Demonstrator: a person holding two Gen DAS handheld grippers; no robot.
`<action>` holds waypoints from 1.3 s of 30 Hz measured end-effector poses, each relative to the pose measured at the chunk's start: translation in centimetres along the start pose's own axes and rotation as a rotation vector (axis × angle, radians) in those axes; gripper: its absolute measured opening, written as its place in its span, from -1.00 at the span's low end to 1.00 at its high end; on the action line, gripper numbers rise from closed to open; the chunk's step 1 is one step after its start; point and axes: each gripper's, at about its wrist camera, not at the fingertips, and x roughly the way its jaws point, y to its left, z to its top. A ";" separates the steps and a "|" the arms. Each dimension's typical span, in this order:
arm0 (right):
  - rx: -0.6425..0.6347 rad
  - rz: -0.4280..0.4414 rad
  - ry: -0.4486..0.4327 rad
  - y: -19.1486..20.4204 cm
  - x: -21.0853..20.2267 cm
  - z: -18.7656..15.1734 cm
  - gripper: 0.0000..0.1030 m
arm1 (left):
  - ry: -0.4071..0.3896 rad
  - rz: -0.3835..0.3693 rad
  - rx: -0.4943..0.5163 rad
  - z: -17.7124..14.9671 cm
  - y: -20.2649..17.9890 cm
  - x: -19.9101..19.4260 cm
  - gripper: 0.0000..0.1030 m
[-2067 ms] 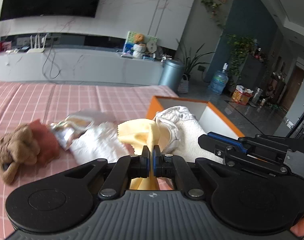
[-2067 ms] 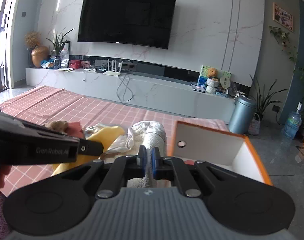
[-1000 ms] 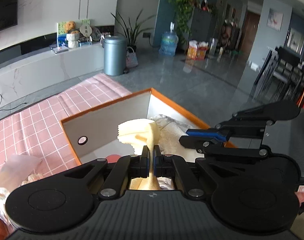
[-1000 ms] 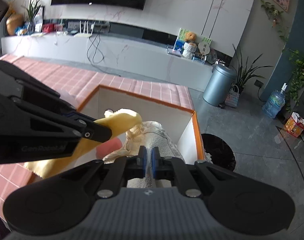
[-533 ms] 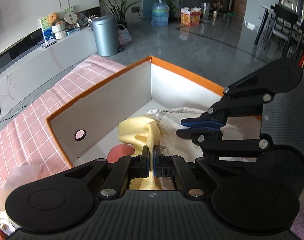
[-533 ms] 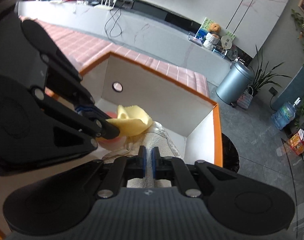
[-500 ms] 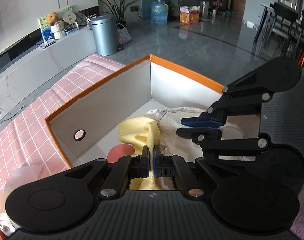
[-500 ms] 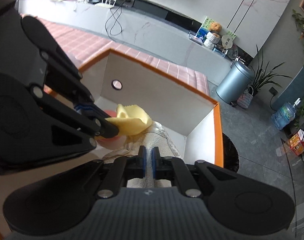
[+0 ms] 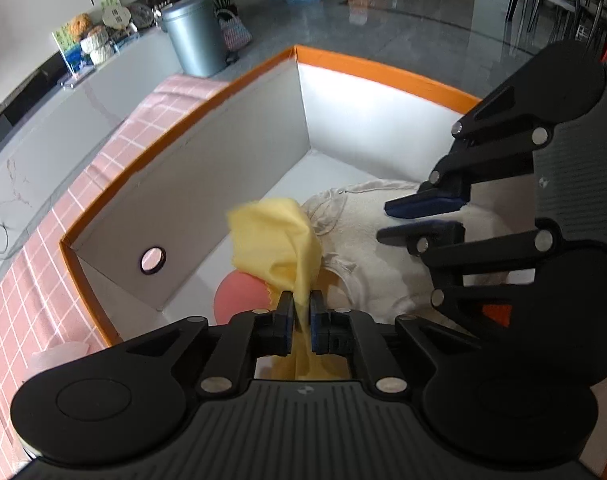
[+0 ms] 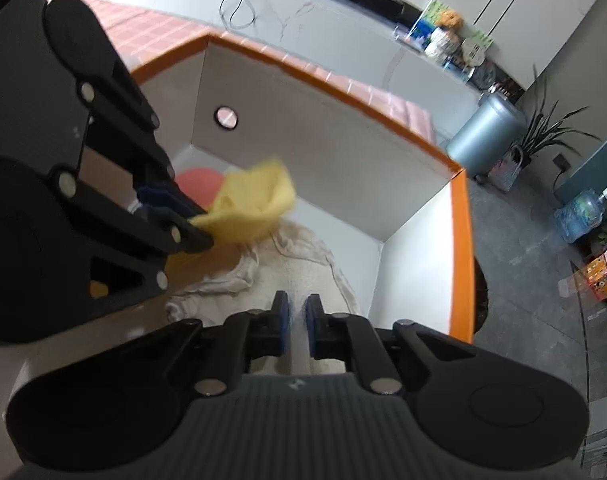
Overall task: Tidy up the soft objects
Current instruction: 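Open the right tool to drop the beige cloth into the box, then open the left tool to drop the yellow cloth into the box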
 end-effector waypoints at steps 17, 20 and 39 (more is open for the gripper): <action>-0.060 -0.034 -0.027 -0.1 -2.2 -1.5 -0.02 | -0.041 -0.037 -0.049 0.2 0.6 -2.4 0.48; -0.060 -0.030 -0.036 -0.4 -3.1 -1.7 0.11 | -0.062 -0.041 -0.071 0.3 0.9 -3.2 0.71; 0.180 -0.207 -0.153 0.9 -8.7 -3.7 0.67 | -0.388 -0.037 -0.269 -2.3 0.4 -10.1 0.66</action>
